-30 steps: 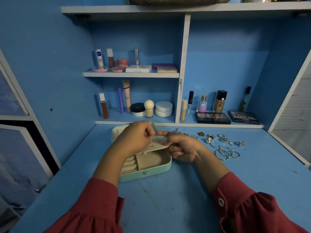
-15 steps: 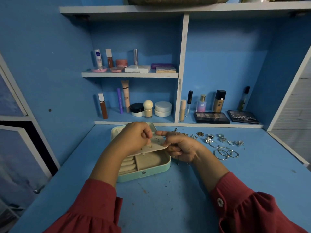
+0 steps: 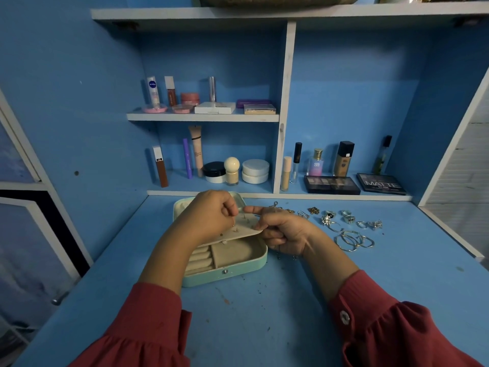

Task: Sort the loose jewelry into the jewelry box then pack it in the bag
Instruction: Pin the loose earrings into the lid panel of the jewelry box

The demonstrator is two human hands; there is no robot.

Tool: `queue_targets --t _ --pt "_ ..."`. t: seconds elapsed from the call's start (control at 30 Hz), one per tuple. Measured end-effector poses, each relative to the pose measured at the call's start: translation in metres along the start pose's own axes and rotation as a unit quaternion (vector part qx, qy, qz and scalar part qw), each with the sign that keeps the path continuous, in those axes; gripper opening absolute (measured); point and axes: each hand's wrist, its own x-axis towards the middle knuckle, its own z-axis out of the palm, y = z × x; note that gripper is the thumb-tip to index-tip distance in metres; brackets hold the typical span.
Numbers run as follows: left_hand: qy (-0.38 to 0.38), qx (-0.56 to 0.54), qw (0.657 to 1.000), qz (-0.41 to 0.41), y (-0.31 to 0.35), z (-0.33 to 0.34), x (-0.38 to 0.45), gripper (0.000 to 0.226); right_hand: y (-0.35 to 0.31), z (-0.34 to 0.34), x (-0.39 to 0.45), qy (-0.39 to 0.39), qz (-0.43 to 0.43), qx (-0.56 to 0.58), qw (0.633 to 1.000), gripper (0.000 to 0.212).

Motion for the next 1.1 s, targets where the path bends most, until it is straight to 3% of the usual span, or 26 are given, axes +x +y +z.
queue_targets --t 0.13,0.3,0.63,1.1 --pt "-0.002 0.012 1.000 0.009 0.001 0.001 -0.001 0.021 0.000 -0.001 0.001 0.002 -0.001 -0.008 1.000 0.052" --pt "-0.009 0.053 0.998 0.019 0.005 0.002 -0.001 0.027 0.000 0.001 0.000 -0.005 -0.003 -0.014 1.000 0.067" --pt "0.003 0.192 0.981 0.032 0.017 0.006 -0.005 0.019 -0.001 0.004 -0.003 0.018 -0.012 -0.043 0.999 0.057" --pt "0.010 0.142 0.990 0.020 0.003 0.003 -0.005 0.010 0.000 0.002 -0.001 0.010 -0.009 -0.028 1.000 0.049"
